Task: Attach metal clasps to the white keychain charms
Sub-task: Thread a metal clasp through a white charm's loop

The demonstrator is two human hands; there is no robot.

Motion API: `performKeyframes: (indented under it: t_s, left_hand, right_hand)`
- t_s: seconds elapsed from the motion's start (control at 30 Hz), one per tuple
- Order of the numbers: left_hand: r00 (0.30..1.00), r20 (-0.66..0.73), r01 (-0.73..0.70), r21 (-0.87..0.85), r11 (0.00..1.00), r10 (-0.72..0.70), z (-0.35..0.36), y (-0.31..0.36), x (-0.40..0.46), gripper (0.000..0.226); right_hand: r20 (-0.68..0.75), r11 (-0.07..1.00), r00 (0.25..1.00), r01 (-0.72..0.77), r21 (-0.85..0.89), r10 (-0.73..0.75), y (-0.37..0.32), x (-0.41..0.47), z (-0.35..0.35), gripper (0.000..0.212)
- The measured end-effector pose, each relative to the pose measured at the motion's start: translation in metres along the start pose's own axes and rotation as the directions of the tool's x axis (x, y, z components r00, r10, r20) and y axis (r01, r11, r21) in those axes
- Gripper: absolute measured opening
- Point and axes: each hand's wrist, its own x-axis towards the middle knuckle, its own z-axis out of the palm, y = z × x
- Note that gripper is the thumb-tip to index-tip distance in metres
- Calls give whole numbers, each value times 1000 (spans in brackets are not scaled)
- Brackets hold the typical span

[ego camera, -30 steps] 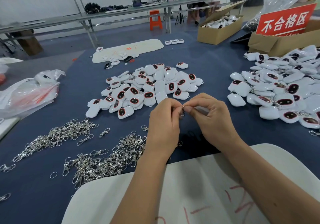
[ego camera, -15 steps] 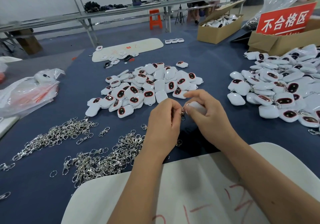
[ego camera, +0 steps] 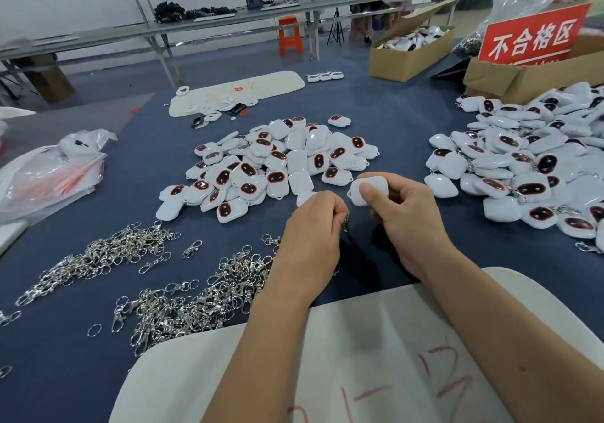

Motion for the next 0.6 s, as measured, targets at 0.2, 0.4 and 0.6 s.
performKeyframes:
  t_s: [0.2, 0.4, 0.6]
  left_hand:
    - [1000, 21, 16, -8, 1000, -16, 0, 1, 0, 16]
    - [999, 27, 31, -18, 999, -31, 0, 0, 0, 16]
    - [999, 43, 30, -19, 999, -29, 2, -2, 0, 19]
  right_hand:
    - [-27, 991, 999, 39, -130, -43, -1, -1, 7, 9]
    - [-22, 987, 996, 83, -135, -87, -4, -3, 8, 19]
    - [7, 988, 995, 95, -124, -95, -4, -2, 7, 22]
